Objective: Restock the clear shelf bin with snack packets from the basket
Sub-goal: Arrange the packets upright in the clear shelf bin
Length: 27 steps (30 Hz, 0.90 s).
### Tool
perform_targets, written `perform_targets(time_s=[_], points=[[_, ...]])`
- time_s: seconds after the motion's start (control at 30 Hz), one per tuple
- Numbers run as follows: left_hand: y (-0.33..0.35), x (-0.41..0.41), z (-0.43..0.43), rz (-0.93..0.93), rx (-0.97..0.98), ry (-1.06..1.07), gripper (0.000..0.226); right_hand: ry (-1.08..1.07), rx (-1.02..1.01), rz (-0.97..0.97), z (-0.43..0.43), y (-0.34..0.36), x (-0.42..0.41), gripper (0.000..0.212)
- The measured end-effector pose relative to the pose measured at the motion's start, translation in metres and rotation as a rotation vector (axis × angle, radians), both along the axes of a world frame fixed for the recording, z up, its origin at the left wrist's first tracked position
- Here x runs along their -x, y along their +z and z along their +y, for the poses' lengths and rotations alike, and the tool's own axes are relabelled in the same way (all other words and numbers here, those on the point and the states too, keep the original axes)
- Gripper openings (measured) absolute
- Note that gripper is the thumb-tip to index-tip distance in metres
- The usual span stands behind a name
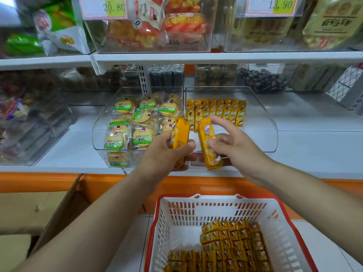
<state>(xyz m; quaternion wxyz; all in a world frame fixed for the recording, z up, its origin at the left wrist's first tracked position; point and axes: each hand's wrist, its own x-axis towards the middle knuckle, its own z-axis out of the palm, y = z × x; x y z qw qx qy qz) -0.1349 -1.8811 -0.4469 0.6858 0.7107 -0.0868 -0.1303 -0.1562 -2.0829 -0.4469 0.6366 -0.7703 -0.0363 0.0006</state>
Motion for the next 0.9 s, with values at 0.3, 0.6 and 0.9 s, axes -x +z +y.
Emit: perform_targets(time_s=[0.3,0.6,0.9], points=[[0.001,-0.019,0.016,-0.028,0.008,0.079,0.047,-0.285,0.211,-0.054,-0.041,-0.021,-0.126,0.045],[-0.013,-0.040,0.028,-0.019,0.058,0.099,0.032,-0.343,0.781,-0.111,-0.051,-0.048,-0.218,0.049],[-0.020,-0.049,0.024,0.026,0.069,0.119,0.037,-0.320,0.882,-0.076,-0.049,-0.051,-0.231,0.056]])
